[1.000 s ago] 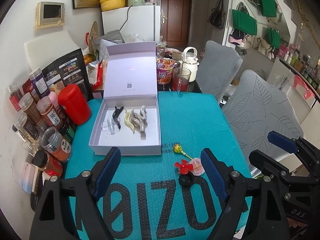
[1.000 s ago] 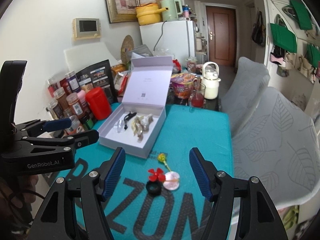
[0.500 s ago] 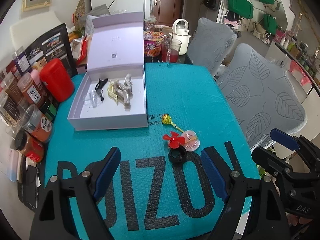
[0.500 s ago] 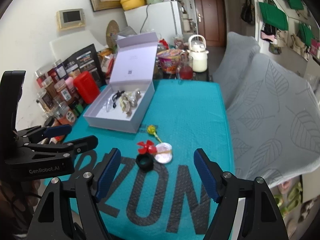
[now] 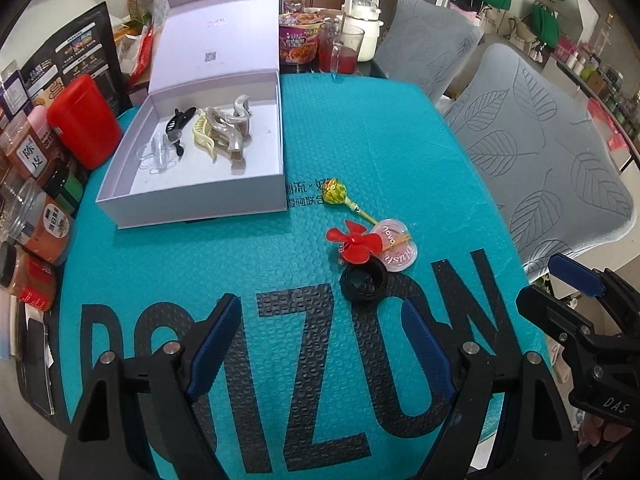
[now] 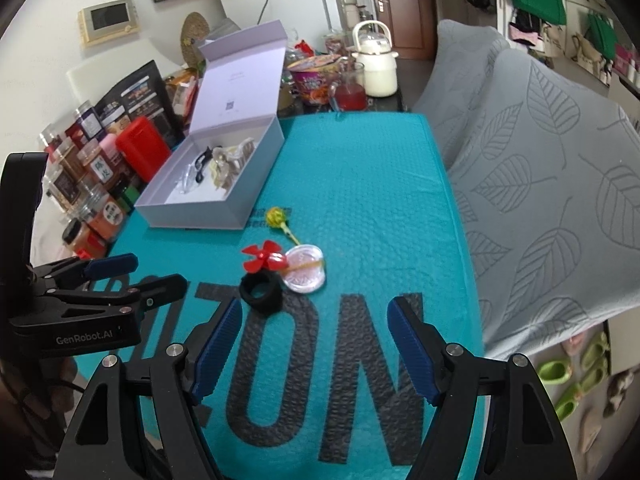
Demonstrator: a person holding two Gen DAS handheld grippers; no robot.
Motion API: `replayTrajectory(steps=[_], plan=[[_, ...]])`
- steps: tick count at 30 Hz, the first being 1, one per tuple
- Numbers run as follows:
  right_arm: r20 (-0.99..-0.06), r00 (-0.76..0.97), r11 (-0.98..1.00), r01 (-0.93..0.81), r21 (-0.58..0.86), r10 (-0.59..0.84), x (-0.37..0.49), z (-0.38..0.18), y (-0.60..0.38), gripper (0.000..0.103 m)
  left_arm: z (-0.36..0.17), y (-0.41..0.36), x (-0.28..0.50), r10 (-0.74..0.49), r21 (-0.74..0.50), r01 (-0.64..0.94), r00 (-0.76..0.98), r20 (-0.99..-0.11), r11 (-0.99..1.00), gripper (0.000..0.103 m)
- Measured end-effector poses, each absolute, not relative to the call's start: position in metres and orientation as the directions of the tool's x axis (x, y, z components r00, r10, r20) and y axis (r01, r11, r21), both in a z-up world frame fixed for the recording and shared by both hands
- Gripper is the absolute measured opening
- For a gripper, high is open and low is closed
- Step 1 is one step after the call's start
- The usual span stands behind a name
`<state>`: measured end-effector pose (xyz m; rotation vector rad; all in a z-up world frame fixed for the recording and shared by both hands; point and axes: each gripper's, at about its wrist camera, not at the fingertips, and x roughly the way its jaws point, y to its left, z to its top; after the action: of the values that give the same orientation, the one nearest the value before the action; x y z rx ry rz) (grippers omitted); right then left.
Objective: Organize rigid objects
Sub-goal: 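Lower the left tool onto the black hair tie and grasp it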
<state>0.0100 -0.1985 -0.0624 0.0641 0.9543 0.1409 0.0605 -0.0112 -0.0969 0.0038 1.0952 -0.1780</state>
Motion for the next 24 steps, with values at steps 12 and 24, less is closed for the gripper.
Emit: replayTrajectory(steps=[12, 24], plan=[[-0.854, 0.500, 0.989, -0.042, 0.141, 0.143, 0.027, -0.110, -0.216, 0.076, -0.145, -0.028, 0.084, -0.174, -0.106, 0.196, 0.375, -0.910, 0.975, 0.083], [-0.879, 0.463, 0.992, 0.003, 0.127, 0.111, 0.046, -0.132, -0.232, 0.076, -0.177, -0.049, 0.099, -0.199, -0.098, 0.258, 0.403, -0.893, 0.961, 0.082]])
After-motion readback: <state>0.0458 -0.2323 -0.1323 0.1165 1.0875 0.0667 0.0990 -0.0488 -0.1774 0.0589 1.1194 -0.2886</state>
